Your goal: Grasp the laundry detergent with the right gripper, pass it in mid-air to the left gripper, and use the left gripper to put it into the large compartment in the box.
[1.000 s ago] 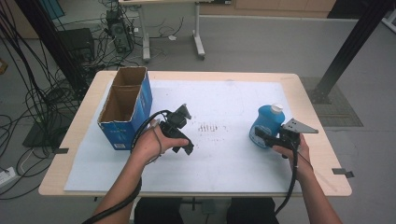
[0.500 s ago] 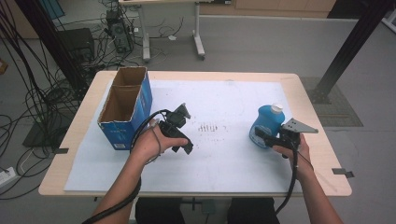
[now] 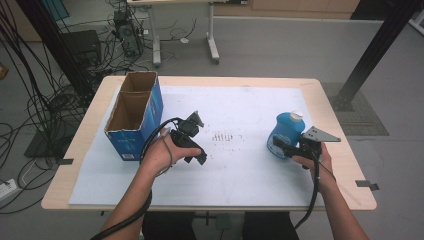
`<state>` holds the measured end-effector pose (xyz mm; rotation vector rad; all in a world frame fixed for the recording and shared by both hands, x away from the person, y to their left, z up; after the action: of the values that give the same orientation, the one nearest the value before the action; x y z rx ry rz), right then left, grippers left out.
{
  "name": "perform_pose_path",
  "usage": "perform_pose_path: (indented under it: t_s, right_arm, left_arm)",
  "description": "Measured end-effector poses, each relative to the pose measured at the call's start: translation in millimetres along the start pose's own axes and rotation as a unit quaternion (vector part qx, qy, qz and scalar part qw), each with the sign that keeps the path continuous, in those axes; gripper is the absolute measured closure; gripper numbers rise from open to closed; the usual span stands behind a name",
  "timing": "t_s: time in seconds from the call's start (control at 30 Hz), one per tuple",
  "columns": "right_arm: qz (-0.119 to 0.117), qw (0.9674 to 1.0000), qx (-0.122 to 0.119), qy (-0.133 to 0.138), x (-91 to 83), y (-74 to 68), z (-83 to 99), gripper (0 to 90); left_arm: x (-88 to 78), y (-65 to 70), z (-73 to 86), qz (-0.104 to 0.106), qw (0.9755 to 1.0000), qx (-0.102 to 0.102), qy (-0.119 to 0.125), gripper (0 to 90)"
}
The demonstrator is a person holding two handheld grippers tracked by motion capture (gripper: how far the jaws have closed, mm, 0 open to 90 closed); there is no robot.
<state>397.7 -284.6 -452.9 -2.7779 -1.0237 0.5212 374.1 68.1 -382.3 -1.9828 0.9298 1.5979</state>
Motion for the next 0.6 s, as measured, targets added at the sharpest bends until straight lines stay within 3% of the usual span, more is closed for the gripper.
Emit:
perform_pose_path:
  t_s: [0.6]
  right_arm:
    - [0.004,0.9999,0.004,-0.011,0.1,-0.6,-2.2,43.1]
  left_arm:
    - [-12.0,-0.6,-4.8,-0.007,0.9998,0.017,0.005,13.1]
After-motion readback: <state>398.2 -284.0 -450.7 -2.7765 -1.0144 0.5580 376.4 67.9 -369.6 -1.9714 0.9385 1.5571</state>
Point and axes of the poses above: each handheld gripper's, and its own axes: x roughly forward along the jaws, z roughly out of its underside, y roughly to its right, the point moved 4 cm from there along x, roughly forward along the jaws, and after that the axes turned 11 degrees about x, right-handed, at the moved point
